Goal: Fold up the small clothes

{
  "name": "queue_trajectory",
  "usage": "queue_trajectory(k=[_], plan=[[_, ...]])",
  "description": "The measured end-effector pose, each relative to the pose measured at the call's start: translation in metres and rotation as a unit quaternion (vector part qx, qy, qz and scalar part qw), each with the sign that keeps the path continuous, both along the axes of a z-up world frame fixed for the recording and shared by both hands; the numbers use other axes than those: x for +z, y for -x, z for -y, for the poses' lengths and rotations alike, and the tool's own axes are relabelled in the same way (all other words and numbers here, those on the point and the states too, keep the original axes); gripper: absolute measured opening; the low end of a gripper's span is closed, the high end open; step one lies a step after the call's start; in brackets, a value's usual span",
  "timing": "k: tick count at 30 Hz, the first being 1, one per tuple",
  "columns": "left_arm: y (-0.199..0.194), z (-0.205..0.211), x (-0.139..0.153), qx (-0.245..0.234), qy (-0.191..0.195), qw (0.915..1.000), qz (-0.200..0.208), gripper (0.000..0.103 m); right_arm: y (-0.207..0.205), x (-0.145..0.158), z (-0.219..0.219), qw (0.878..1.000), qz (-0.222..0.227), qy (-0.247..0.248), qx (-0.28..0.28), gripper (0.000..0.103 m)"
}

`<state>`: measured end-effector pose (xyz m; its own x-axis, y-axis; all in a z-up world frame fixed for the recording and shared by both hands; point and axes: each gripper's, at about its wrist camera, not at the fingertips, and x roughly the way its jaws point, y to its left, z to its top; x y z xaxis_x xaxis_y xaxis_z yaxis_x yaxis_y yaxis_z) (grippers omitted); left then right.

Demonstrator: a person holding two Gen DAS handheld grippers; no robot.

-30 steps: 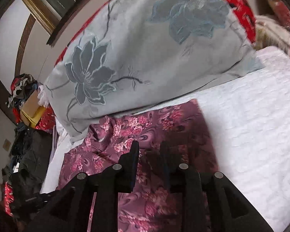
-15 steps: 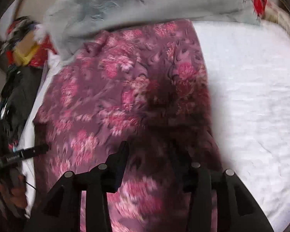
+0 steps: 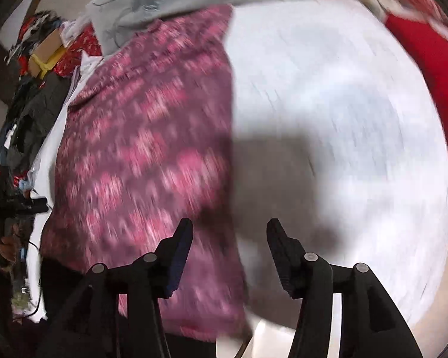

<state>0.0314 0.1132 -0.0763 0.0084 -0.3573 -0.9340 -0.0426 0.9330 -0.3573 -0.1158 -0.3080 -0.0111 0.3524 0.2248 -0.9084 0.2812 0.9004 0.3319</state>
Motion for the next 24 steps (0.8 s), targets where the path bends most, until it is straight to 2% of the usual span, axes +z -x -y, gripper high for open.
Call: queue_trajectory(k=[4,6,9,11,13,14,15,16,17,18,19,21,24], plan=[[0.017,0.006,-0.01,-0.004,0.026,0.9993,-0.025,0.063,0.034,-0.024,0.004,0.997,-0.012,-0.062,-0.035,0.057],[0.02,0.016,-0.006,-0.015,0.009,0.9997,-0.015,0.063,0.042,-0.037,0.002,0.993,-0.015,-0.107,-0.045,0.057],[0.027,0.022,0.001,-0.035,-0.007,0.9993,-0.009,0.065,0.043,-0.05,-0.007,0.988,-0.016,-0.148,-0.037,0.057],[0.031,0.028,0.004,-0.053,-0.029,0.9982,-0.005,0.065,0.041,-0.057,-0.011,0.986,-0.018,-0.163,-0.03,0.057],[0.035,0.029,0.006,-0.067,-0.051,0.9965,0.001,0.061,0.039,-0.057,-0.013,0.985,-0.012,-0.171,-0.023,0.056],[0.037,0.035,0.007,-0.074,-0.07,0.9948,0.007,0.048,0.038,-0.055,-0.015,0.984,-0.006,-0.175,-0.016,0.051],[0.039,0.041,0.008,-0.085,-0.098,0.9915,0.016,0.043,0.037,-0.054,-0.017,0.984,-0.002,-0.176,-0.01,0.038],[0.041,0.044,0.011,-0.089,-0.102,0.9905,0.024,0.036,0.036,-0.051,-0.019,0.985,0.001,-0.175,-0.003,0.028],[0.042,0.046,0.014,-0.088,-0.105,0.99,0.03,0.021,0.035,-0.048,-0.021,0.986,0.005,-0.169,0.009,0.006],[0.043,0.047,0.019,-0.091,-0.1,0.9902,0.036,0.009,0.035,-0.043,-0.023,0.987,0.009,-0.161,0.017,0.006],[0.043,0.047,0.023,-0.091,-0.079,0.9922,0.034,0.003,0.035,-0.037,-0.024,0.987,0.017,-0.157,0.024,0.005],[0.044,0.045,0.032,-0.08,-0.028,0.9959,0.03,0.002,0.036,-0.025,-0.025,0.985,0.039,-0.162,0.03,0.005],[0.041,0.045,0.047,-0.066,0.033,0.9964,0.043,0.002,0.035,-0.003,-0.021,0.981,0.076,-0.176,0.027,0.005]])
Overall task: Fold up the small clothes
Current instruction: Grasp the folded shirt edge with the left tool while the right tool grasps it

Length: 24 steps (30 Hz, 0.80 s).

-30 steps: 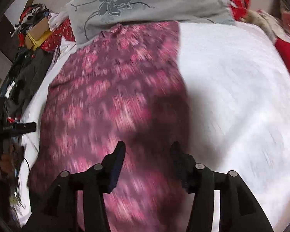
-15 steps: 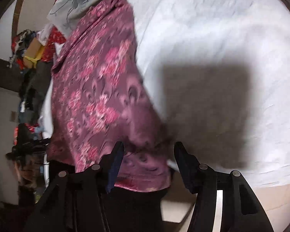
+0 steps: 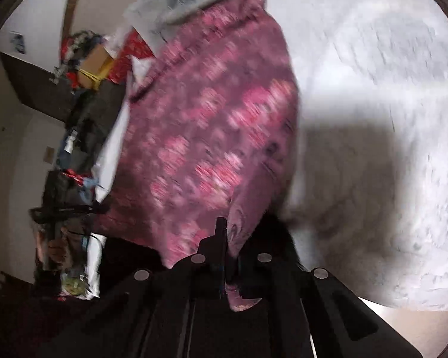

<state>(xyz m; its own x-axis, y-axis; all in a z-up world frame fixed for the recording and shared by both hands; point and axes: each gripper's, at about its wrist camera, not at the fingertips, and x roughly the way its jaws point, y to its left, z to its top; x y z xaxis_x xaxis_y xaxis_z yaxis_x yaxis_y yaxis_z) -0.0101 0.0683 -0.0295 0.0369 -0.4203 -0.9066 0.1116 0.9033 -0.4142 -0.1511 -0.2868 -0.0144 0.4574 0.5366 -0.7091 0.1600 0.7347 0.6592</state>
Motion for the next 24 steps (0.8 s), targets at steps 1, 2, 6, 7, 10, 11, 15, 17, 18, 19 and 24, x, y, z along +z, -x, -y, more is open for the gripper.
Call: queue_trajectory(k=[1,2,6,7,10,11,15,17,18,19,24], plan=[[-0.003,-0.003,0.004,0.006,0.022,0.9997,0.0,0.002,-0.002,0.007,0.001,1.0,0.012,-0.007,-0.004,0.005],[-0.006,-0.005,0.008,0.014,0.045,0.9989,-0.001,0.002,-0.004,0.012,0.002,1.0,0.022,-0.013,-0.007,0.005],[-0.019,-0.013,0.019,0.042,0.111,0.993,0.005,0.002,-0.016,0.032,0.005,0.998,0.052,-0.028,-0.019,0.005],[-0.022,-0.014,0.022,0.047,0.122,0.9915,0.007,0.002,-0.019,0.035,0.007,0.998,0.056,-0.031,-0.021,0.005],[-0.033,-0.023,0.031,0.063,0.149,0.9867,0.015,0.002,-0.033,0.047,0.007,0.996,0.075,-0.038,-0.028,0.005],[-0.039,-0.026,0.034,0.072,0.161,0.9842,0.019,0.002,-0.039,0.05,0.007,0.995,0.081,-0.041,-0.032,0.005],[-0.068,-0.037,0.038,0.098,0.188,0.9769,0.028,0.002,-0.07,0.063,0.013,0.991,0.106,-0.065,-0.055,0.005],[-0.087,-0.038,0.041,0.108,0.191,0.975,0.036,0.002,-0.086,0.066,0.02,0.988,0.114,-0.076,-0.069,0.005],[-0.096,-0.039,0.041,0.111,0.19,0.9747,0.038,0.002,-0.097,0.067,0.023,0.987,0.117,-0.081,-0.077,0.005],[-0.106,-0.039,0.041,0.116,0.19,0.9742,0.04,0.002,-0.106,0.067,0.027,0.986,0.12,-0.084,-0.084,0.005],[-0.164,-0.043,0.038,0.144,0.2,0.9682,0.046,0.002,-0.16,0.056,0.048,0.98,0.119,-0.097,-0.127,0.005]])
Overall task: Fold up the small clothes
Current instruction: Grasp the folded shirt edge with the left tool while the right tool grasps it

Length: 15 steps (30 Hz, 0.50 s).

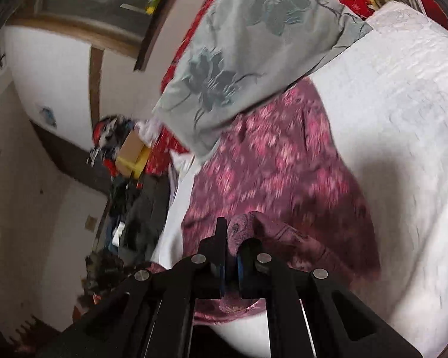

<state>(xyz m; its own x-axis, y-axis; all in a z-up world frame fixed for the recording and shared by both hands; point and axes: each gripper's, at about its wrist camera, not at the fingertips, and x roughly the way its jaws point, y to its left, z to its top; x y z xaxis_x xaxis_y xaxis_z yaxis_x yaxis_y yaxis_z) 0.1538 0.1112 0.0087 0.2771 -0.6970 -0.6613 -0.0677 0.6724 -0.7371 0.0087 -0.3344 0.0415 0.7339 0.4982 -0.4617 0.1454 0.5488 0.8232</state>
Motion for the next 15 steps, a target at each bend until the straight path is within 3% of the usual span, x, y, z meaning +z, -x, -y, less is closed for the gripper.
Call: queue_trajectory(k=[15], plan=[[-0.164,0.006,-0.034,0.07,0.059,0.9955,-0.025,0.002,-0.132,-0.059,0.054,0.992,-0.025,-0.067,-0.1,0.005]])
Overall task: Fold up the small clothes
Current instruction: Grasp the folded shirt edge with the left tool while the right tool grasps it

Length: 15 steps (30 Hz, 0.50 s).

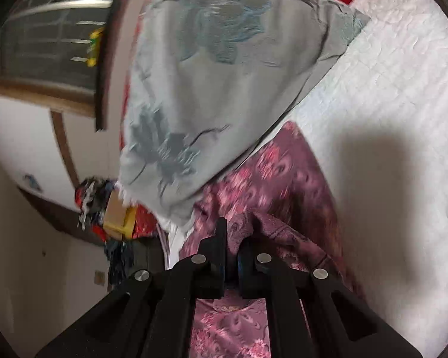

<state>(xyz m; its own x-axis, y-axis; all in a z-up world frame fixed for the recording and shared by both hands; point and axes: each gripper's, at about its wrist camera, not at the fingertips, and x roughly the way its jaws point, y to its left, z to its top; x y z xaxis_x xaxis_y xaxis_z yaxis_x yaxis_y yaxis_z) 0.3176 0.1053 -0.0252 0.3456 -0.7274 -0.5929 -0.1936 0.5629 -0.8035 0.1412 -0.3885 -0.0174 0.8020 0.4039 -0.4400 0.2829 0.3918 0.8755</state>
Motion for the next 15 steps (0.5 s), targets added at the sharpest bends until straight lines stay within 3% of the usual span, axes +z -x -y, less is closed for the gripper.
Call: queue_trajectory(k=[7,9,10,11,12,13,15], plan=[[-0.052,0.004,-0.015,0.006,0.012,0.999,-0.042,0.003,-0.041,-0.017,0.025,0.997,-0.019,-0.038,-0.069,0.01],[-0.058,0.0,-0.016,0.013,0.027,0.9983,-0.05,0.009,-0.044,-0.021,0.031,0.994,-0.029,-0.05,-0.09,0.011],[-0.06,-0.006,-0.014,0.023,0.031,0.9982,-0.046,0.021,-0.044,-0.02,0.031,0.994,-0.03,-0.048,-0.094,0.012],[-0.06,-0.013,-0.011,0.036,0.033,0.9981,-0.037,0.04,-0.043,-0.019,0.031,0.994,-0.028,-0.044,-0.094,0.018],[-0.06,-0.02,-0.006,0.048,0.034,0.9978,-0.029,0.048,-0.041,-0.018,0.031,0.994,-0.025,-0.041,-0.093,0.029],[-0.058,-0.026,-0.002,0.057,0.032,0.9976,-0.024,0.056,-0.036,-0.015,0.031,0.994,-0.018,-0.035,-0.103,0.035],[-0.054,-0.032,0.006,0.046,0.007,0.9988,-0.014,0.056,-0.019,-0.009,0.038,0.99,0.017,-0.031,-0.139,0.047]])
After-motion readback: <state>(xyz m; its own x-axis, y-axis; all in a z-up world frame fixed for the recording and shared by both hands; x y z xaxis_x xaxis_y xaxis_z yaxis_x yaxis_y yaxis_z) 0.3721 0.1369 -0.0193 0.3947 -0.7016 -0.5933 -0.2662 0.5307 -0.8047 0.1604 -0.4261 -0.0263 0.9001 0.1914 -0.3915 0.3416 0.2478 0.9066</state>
